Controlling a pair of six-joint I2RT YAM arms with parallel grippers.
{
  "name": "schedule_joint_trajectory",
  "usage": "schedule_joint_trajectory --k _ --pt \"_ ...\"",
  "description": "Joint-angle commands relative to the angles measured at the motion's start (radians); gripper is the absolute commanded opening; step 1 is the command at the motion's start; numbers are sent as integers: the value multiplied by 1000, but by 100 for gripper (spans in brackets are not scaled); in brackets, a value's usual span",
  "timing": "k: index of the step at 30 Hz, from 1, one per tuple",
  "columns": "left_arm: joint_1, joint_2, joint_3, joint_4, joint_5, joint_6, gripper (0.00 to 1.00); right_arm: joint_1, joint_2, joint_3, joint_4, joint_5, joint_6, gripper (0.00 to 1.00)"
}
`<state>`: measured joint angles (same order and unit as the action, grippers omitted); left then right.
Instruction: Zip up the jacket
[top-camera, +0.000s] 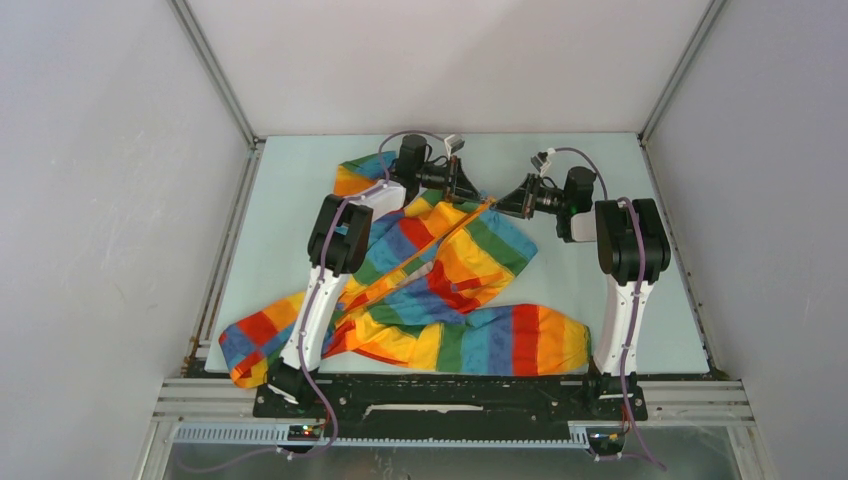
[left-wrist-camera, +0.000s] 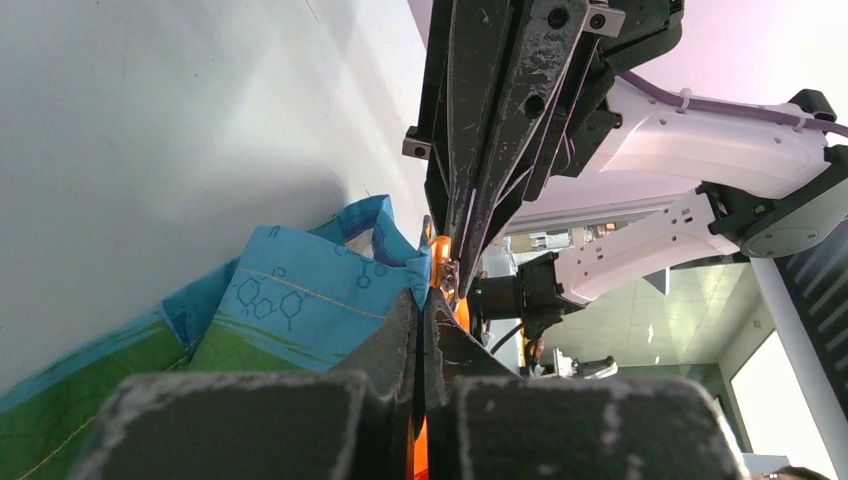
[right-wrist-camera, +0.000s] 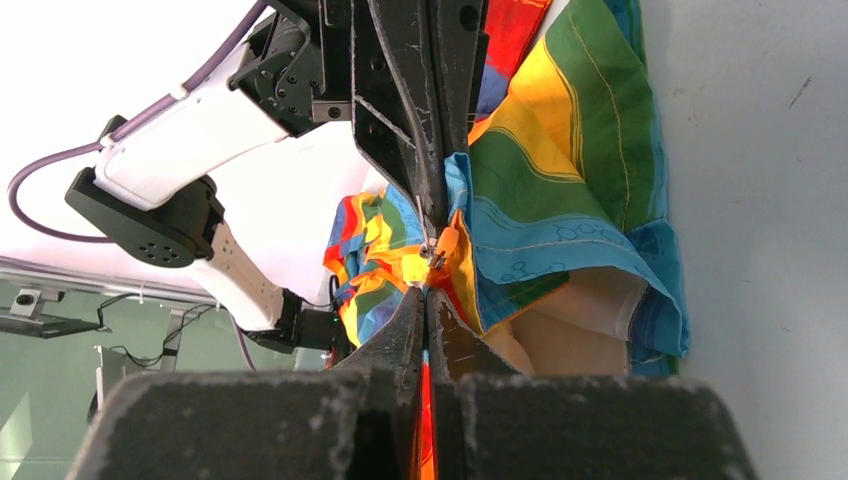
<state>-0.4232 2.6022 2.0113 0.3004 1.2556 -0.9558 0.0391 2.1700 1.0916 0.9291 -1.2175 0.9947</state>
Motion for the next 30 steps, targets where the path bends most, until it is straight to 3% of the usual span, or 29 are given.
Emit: schedule_joint_trajectory --k 1,17,30 --pt "-12 -37 24 -13 49 46 0 -7 5 52 12 -16 -11 0" --pt "-14 -66 -16 43 60 45 0 -17 47 95 -73 -9 -3 0" --pt "-21 -64 -14 45 70 40 0 -21 56 112 63 -36 106 0"
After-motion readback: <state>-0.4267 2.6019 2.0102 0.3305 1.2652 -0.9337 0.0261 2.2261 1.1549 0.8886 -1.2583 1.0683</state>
